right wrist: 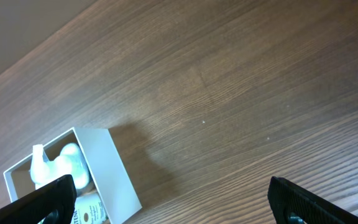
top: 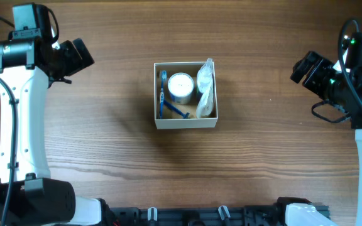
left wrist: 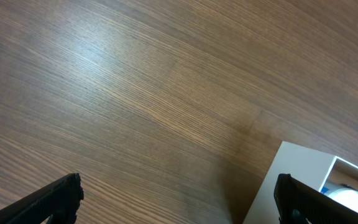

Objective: Pack container

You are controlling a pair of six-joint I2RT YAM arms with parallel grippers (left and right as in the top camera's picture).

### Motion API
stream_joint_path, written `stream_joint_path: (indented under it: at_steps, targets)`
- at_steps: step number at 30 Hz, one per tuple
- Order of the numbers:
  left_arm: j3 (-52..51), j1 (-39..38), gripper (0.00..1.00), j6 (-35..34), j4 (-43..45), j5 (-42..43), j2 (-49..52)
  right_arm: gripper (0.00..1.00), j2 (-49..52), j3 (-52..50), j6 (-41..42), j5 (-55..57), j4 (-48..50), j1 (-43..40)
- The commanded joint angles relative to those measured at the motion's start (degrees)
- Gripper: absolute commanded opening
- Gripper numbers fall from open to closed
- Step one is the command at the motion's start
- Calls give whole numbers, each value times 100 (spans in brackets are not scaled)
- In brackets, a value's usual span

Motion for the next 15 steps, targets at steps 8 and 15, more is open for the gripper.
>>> stream_joint_path:
  at_steps: [8, 15]
  targets:
    - [7, 52, 100, -4, -7, -55, 24, 100, 42, 28, 15, 116, 15, -17]
    - [7, 52, 100, -4, -9, -55, 24, 100, -184, 26, 17, 116, 17, 2]
